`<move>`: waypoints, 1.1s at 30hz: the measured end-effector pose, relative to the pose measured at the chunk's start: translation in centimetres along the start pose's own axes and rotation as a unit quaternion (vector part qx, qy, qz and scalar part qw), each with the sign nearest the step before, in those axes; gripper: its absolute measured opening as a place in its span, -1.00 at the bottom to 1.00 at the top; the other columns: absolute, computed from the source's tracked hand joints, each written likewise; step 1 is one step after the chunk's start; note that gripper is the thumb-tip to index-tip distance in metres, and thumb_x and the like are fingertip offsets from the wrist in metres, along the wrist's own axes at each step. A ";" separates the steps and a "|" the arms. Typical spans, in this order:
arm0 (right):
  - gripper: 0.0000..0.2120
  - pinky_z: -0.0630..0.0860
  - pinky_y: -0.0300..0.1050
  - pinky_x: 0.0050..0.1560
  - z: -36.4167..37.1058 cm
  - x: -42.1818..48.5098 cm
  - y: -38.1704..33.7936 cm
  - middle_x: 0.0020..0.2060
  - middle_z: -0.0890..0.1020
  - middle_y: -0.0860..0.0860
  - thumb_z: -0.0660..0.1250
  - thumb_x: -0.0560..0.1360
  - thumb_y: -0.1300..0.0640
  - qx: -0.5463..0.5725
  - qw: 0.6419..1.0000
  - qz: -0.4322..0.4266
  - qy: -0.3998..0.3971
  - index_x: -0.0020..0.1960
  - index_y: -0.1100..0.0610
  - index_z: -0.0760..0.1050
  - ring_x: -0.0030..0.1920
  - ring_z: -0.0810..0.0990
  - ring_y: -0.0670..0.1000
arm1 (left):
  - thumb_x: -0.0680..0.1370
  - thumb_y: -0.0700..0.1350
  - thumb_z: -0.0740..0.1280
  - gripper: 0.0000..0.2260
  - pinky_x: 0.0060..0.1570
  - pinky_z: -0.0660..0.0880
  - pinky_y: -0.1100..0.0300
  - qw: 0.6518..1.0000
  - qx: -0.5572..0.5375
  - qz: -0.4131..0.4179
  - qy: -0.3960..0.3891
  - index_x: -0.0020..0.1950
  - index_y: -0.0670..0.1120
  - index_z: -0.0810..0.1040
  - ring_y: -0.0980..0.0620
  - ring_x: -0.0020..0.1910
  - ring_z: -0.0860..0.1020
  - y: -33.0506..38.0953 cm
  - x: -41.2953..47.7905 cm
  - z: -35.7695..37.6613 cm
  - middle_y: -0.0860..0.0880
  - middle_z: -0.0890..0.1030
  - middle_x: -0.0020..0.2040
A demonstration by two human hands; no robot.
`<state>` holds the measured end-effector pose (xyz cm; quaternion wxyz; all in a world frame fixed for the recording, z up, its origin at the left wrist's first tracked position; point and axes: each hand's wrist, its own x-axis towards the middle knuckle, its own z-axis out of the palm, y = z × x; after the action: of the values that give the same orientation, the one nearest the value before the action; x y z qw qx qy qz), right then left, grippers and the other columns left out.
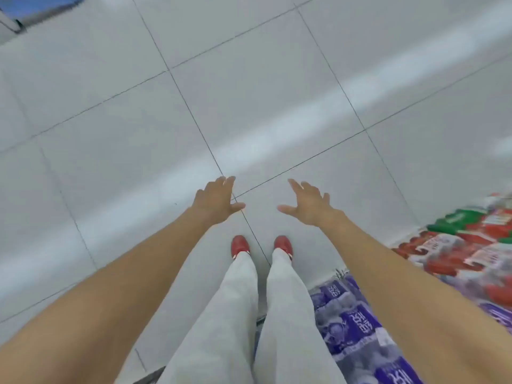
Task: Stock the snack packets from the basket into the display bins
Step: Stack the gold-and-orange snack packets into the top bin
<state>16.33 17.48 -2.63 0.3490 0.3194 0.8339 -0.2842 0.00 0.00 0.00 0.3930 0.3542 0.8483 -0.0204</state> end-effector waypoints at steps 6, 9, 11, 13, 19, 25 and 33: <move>-0.18 0.18 0.26 0.42 -1.6 -2.0 8.7 0.50 0.25 0.08 0.28 0.49 -0.33 0.191 0.974 0.110 0.055 0.58 -0.03 0.02 0.47 0.23 0.15 | 0.54 0.19 0.34 -0.31 0.26 0.31 -0.07 0.997 0.060 0.039 -0.031 0.53 -0.09 0.16 -0.12 0.40 0.32 10.3 5.9 -1.7 -0.08 0.28 0.49; -0.17 0.20 0.27 0.40 -3.5 -2.5 13.4 0.49 0.27 0.09 0.30 0.47 -0.33 0.257 0.951 0.150 0.089 0.58 -0.04 0.03 0.47 0.24 0.15 | 0.52 0.19 0.37 -0.28 0.26 0.32 -0.06 0.995 0.063 0.079 -0.023 0.54 -0.08 0.16 -0.11 0.41 0.31 16.8 9.3 -3.3 -0.07 0.27 0.49; -0.17 0.17 0.28 0.42 -5.6 -2.6 16.7 0.49 0.28 0.08 0.31 0.47 -0.32 0.284 0.936 0.169 0.122 0.58 -0.03 0.04 0.47 0.23 0.14 | 0.51 0.18 0.38 -0.27 0.27 0.31 -0.06 0.991 0.067 0.117 -0.020 0.54 -0.07 0.15 -0.11 0.42 0.30 21.6 11.5 -4.6 -0.07 0.26 0.50; -0.19 0.12 0.26 0.46 -8.3 -2.6 20.2 0.50 0.26 0.06 0.32 0.48 -0.28 0.310 0.919 0.182 0.161 0.58 -0.02 0.05 0.50 0.19 0.12 | 0.51 0.17 0.40 -0.27 0.30 0.30 -0.06 0.985 0.073 0.155 -0.021 0.55 -0.06 0.15 -0.11 0.43 0.28 26.3 13.6 -6.0 -0.07 0.24 0.52; -0.21 0.06 0.20 0.49 -17.5 -3.2 31.4 0.52 0.22 0.04 0.31 0.50 -0.27 0.353 0.884 0.215 0.220 0.58 0.00 0.07 0.52 0.15 0.09 | 0.48 0.16 0.43 -0.24 0.30 0.31 -0.06 0.968 0.115 0.219 -0.027 0.54 -0.06 0.17 -0.10 0.44 0.28 40.9 19.3 -10.1 -0.07 0.25 0.51; -0.25 0.04 0.16 0.50 -26.6 -3.3 41.6 0.51 0.24 0.03 0.31 0.50 -0.27 0.367 0.865 0.231 0.252 0.56 -0.02 0.13 0.53 0.13 0.07 | 0.47 0.16 0.44 -0.26 0.29 0.32 -0.07 0.956 0.107 0.271 -0.025 0.53 -0.06 0.20 -0.11 0.42 0.31 54.5 25.2 -14.2 -0.08 0.28 0.50; -0.19 0.13 0.17 0.49 -39.6 1.1 56.4 0.52 0.23 0.03 0.36 0.49 -0.24 0.458 0.803 0.259 0.279 0.58 -0.03 0.06 0.51 0.20 0.06 | 0.48 0.11 0.45 -0.29 0.33 0.34 -0.07 0.945 0.091 0.311 -0.038 0.52 -0.06 0.22 -0.09 0.41 0.34 72.8 37.2 -19.8 -0.09 0.29 0.49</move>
<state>41.15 81.22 5.91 -0.0254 0.7115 0.5545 -0.4309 15.63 82.43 6.09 0.3778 0.6337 0.6750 0.0123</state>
